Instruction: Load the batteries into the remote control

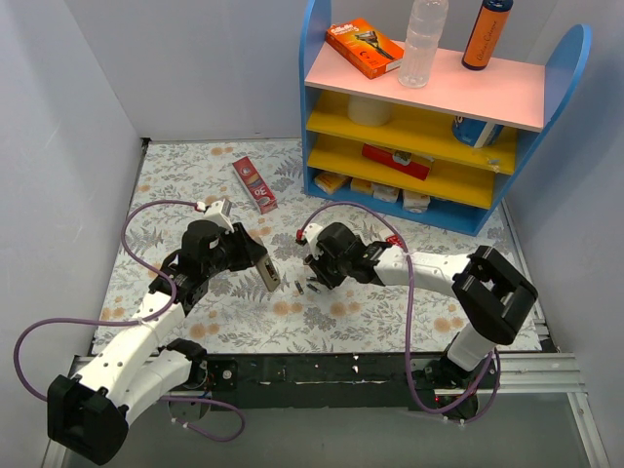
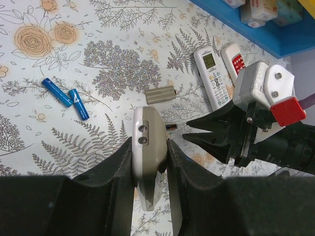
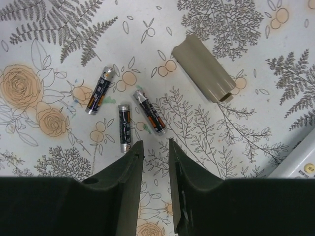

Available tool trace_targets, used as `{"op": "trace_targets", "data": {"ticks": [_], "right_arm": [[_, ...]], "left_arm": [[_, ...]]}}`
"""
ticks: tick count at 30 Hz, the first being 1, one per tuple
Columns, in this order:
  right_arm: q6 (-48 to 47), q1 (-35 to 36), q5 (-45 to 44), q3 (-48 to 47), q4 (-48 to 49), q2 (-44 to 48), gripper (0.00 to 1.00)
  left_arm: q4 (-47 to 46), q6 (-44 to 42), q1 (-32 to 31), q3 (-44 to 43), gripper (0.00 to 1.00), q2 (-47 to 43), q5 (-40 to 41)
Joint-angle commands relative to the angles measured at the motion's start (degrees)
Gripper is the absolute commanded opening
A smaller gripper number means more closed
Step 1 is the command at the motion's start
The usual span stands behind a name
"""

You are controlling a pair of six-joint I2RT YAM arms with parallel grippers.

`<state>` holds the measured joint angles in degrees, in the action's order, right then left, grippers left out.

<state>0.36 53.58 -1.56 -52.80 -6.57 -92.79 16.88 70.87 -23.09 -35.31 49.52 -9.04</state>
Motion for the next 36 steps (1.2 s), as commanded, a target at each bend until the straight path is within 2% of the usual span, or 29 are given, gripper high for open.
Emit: {"op": "trace_targets", "data": {"ticks": [1, 16, 33, 36], "right_arm": [[-1.59, -0.14, 4.64, -2.84, -1.52, -0.02, 0.33], [1.83, 0.47, 7.63, -3.10, -1.96, -2.57, 0.32], [0.26, 3.02, 2.62, -4.25, -3.45, -5.73, 0.32], [-0.18, 3.54, 1.83, -4.33, -3.89, -5.91, 0.27]], "left_arm": [[-0.62, -1.17, 0.24, -2.22, 0.00, -0.47, -0.19], [-1.24, -1.09, 0.33, -2.22, 0.00, -0.03, -0.98], [-2.29, -0.30, 0.33, -1.78, 0.00, 0.14, -2.47], [-2.82, 0.32, 0.33, -1.43, 0.00, 0.23, -3.26]]}}
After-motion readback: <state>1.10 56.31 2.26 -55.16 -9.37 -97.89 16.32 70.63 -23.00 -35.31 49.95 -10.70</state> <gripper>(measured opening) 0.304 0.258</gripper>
